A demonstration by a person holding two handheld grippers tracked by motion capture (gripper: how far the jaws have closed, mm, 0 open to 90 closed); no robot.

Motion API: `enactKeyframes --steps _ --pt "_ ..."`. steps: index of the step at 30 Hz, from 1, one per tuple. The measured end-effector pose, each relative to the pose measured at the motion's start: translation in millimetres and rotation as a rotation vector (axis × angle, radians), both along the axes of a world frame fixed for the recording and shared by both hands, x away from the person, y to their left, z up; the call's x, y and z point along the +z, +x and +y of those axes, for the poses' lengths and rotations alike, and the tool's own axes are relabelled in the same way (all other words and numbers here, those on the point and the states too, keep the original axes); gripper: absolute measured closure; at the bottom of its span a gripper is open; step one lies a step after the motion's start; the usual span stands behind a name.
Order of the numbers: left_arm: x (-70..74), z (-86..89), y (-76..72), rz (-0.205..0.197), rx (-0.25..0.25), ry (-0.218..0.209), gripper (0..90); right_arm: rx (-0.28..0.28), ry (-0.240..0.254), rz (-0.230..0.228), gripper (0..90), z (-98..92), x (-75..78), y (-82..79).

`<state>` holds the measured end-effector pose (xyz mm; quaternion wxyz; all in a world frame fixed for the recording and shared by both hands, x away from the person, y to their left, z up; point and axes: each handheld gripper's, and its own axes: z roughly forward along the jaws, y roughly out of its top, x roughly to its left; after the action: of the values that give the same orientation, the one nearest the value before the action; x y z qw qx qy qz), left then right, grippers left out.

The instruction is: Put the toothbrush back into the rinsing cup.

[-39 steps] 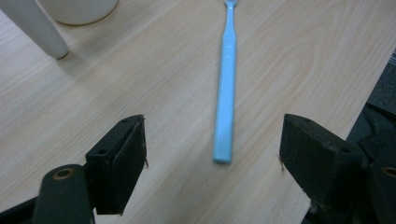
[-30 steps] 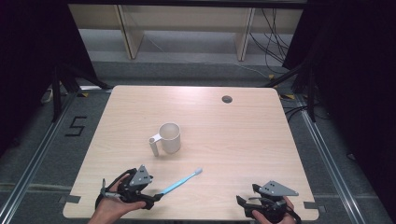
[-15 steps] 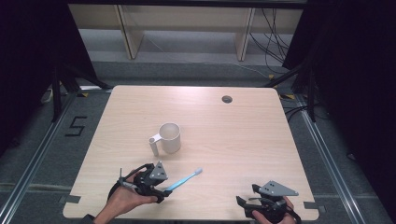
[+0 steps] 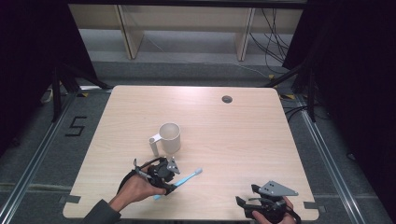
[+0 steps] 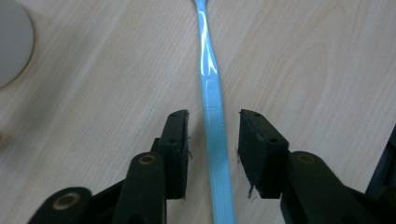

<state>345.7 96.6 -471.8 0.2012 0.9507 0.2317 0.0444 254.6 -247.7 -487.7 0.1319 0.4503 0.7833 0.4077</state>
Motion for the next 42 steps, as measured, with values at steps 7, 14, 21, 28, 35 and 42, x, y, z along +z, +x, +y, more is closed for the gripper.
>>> enactKeyframes --steps 7,14,21,28,35,42 --pt "0.6 -10.5 4.6 0.034 0.013 0.027 66.9 0.019 -0.017 -0.028 25.1 -2.5 -0.8 2.3" --pt "-1.3 -22.0 11.5 0.050 0.006 0.095 67.9 0.013 0.006 0.002 25.3 -0.6 0.1 0.1" --pt "-3.6 -24.5 14.8 0.065 0.003 0.125 70.6 0.012 0.010 -0.001 25.4 -0.4 -0.1 0.1" --pt "-7.0 -27.4 16.9 0.085 -0.004 0.146 73.2 0.027 -0.011 -0.033 25.4 -2.0 -0.4 2.0" --pt "-7.2 -30.1 19.8 0.094 -0.011 0.172 76.0 0.025 -0.007 -0.029 25.5 -2.0 0.0 1.7" --pt "-6.1 -37.4 24.0 0.114 -0.014 0.229 77.6 0.030 -0.006 -0.033 25.5 -1.8 0.0 1.8"
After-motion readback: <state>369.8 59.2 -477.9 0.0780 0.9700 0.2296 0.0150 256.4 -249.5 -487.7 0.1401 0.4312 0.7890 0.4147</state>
